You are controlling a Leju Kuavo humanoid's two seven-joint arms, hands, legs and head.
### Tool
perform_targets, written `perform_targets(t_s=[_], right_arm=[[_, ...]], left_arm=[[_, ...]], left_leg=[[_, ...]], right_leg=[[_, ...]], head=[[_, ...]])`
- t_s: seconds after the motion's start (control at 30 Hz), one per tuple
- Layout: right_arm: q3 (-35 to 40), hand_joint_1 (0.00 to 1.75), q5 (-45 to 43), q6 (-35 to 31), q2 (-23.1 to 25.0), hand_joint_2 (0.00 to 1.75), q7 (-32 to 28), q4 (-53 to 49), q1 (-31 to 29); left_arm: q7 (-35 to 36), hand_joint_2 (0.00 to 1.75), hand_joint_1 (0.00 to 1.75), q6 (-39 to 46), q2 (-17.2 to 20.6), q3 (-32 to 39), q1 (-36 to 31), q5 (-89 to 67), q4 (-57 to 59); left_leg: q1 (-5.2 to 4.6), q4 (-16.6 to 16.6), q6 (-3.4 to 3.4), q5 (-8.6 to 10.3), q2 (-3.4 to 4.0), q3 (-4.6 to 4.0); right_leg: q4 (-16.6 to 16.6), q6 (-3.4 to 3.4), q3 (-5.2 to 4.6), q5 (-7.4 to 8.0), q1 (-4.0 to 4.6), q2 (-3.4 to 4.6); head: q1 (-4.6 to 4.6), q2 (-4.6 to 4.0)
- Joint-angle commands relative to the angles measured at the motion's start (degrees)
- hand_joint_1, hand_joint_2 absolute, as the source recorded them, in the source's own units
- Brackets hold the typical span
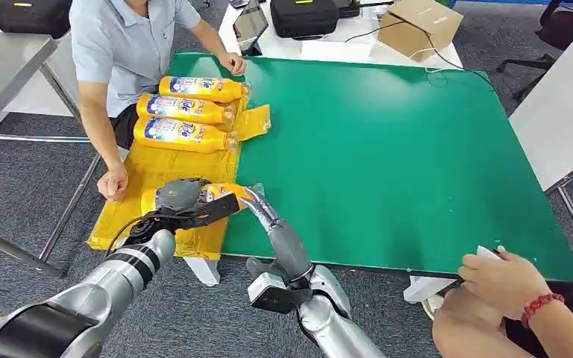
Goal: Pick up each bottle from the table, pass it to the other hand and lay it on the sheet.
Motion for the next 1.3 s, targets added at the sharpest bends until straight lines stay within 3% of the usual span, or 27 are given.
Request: perform_targets(t_s=[0.03,0.07,0.17,0.27,0.53,0.63,0.7,0.77,0.83,0.87,0.9,0.93,0.97,1.1,1.23,1.27,1.3], right_arm=[[-0.68,0.0,-1.05,0.4,-1.24,0.0,-0.73,2.76,-1.89],[-0.23,0.0,-0.99,1.03,-1.43,0.0,-0.35,3.46,-1.85],[0.03,0.0,-2.47,0.66,-1.37,0.0,-1.4,4.57,-2.02],[0.88,0.0,-3.88,0.83,-1.7,0.0,-1.4,4.06,-2.39],[4.14,0.0,-8.8,-1.22,-4.07,0.0,-1.4,-2.92,-0.95],[2.3,0.0,-16.77,-0.63,-4.93,0.0,-1.4,-14.97,4.09],[0.33,0.0,-19.18,-0.88,-4.5,0.0,-1.4,-19.96,7.12],[-3.29,0.0,-19.88,-5.0,-3.68,0.0,-1.4,-24.31,9.81],[-3.5,0.0,-20.1,-4.72,-4.05,0.0,-1.4,-24.65,9.99],[-4.79,0.0,-19.67,-6.28,-3.68,0.0,-1.4,-24.99,10.6],[-7.09,0.0,-19.49,-7.77,-2.51,0.0,-1.4,-22.42,11.5],[-7.29,0.0,-19.26,-7.51,-2.49,0.0,-1.4,-22.81,11.93],[-9.77,0.0,-20.06,-7.5,-0.64,0.0,-0.05,-19.97,12.8],[-8.89,0.0,-18.03,-15.1,-0.79,0.0,1.48,-13.87,11.13],[-8.93,0.0,-17.69,-18.21,0.11,0.0,2.12,-12.6,11.14],[-8.45,0.0,-16.35,-19.9,-0.09,0.0,1.94,-12.76,11.3],[-8.88,0.0,-17.96,-21.24,0.26,0.0,-0.42,-13.61,11.69]], left_arm=[[-3.5,1.75,0.0,-5.34,-0.13,7.5,-1.68,7.1,5.62],[-6.95,1.75,0.0,-10.98,-0.56,12.39,-0.75,12.93,5.1],[-12.31,1.75,0.0,-17.05,-0.31,18.08,-0.05,20.17,4.81],[-14.83,1.75,0.0,-22.29,0.17,20.55,-0.99,24.15,4.0],[-21.14,1.75,0.0,-24.1,0.04,23.73,0.51,32.05,-2.89],[-26.81,1.75,0.0,-18.79,-5.29,31.73,8.19,47.33,-18.34],[-21.72,1.75,0.0,-18.56,-8.19,29.5,16.35,59.2,-33.16],[-24.77,1.75,0.0,-12.37,-9.8,22.64,27.5,65.49,-50.12],[-25.17,1.75,0.0,-11.64,-10.3,21.57,29.65,65.23,-52.4],[-25.92,1.75,0.0,-7.47,-10.12,19.52,32.23,64.5,-56.09],[-31.72,1.75,0.0,0.63,-11.67,19.1,35.98,62.27,-60.53],[-31.85,1.75,0.0,1.28,-11.49,17.89,37.84,62.3,-62.57],[-35.69,1.75,0.0,10.02,-12.73,17.85,40.94,58.68,-65.41],[-34.3,1.75,0.0,10.83,-12.72,16.01,44.98,60.13,-67.07],[-33.22,1.75,0.0,9.21,-12.62,14.44,45.55,60.22,-65.69],[-32.63,0.0,0.0,7.85,-11.75,12.86,45.31,59.04,-64.76],[-32.01,0.0,0.0,7.36,-11.66,11.98,45.13,58.13,-64.0]], left_leg=[[0.04,-0.04,-0.06,-0.09,0.1,0.27],[0.03,-0.04,-0.05,-0.09,0.1,0.25],[0.03,-0.11,-0.06,-0.12,0.16,0.4],[0.01,-0.06,-0.03,-0.04,-0.05,0.25],[0.0,-0.05,-0.05,0.06,-0.06,0.27],[-0.01,-0.06,-0.02,0.06,-0.17,0.23],[-0.02,-0.04,-0.01,0.04,-0.26,0.24],[-0.03,-0.08,-0.01,-0.11,-0.21,0.45],[-0.11,-0.08,-0.05,-0.16,-0.01,0.37],[-0.06,-0.04,-0.05,-0.33,0.01,0.55],[-0.06,-0.02,-0.08,-0.24,0.03,0.31],[-0.07,-0.04,-0.06,-0.26,-0.01,0.23],[-0.05,-0.01,-0.06,-0.37,-0.06,0.38],[-0.04,-0.06,-0.05,-0.41,0.08,0.28],[-0.04,-0.06,-0.05,-0.34,0.01,0.17],[-0.03,-0.09,-0.08,-0.39,0.03,0.38],[-0.01,-0.06,-0.07,-0.36,-0.01,0.25]], right_leg=[[-0.05,-0.11,0.26,-0.07,0.06,0.01],[-0.04,-0.1,0.24,-0.07,0.05,0.02],[-0.1,-0.11,0.36,-0.07,0.05,0.07],[-0.04,-0.06,0.28,-0.04,0.02,-0.01],[-0.02,-0.08,0.31,-0.02,0.01,-0.03],[-0.03,-0.05,0.29,-0.05,0.0,-0.16],[-0.03,-0.04,0.31,-0.11,-0.01,-0.28],[-0.1,-0.06,0.53,-0.23,-0.01,-0.24],[-0.07,-0.01,0.37,-0.16,-0.13,-0.04],[-0.09,-0.05,0.58,-0.29,-0.07,-0.07],[-0.06,-0.05,0.3,-0.2,-0.08,-0.04],[-0.09,-0.08,0.23,-0.2,-0.09,-0.07],[-0.1,-0.12,0.43,-0.32,-0.05,-0.14],[-0.13,-0.18,0.25,-0.25,-0.04,-0.01],[-0.13,-0.08,0.16,-0.31,-0.05,-0.03],[-0.15,-0.14,0.35,-0.36,-0.02,-0.06],[-0.14,-0.11,0.25,-0.33,-0.01,-0.07]], head=[[0.0,0.0],[-0.02,0.0],[-0.02,0.0],[0.0,0.0],[-0.02,0.0],[0.0,0.0],[-0.02,0.0],[0.0,0.0],[-0.02,0.0],[0.02,0.0],[-0.04,0.0],[0.0,0.0],[0.04,0.0],[-0.02,0.0],[-0.02,0.0],[0.0,0.0],[0.0,0.0]])
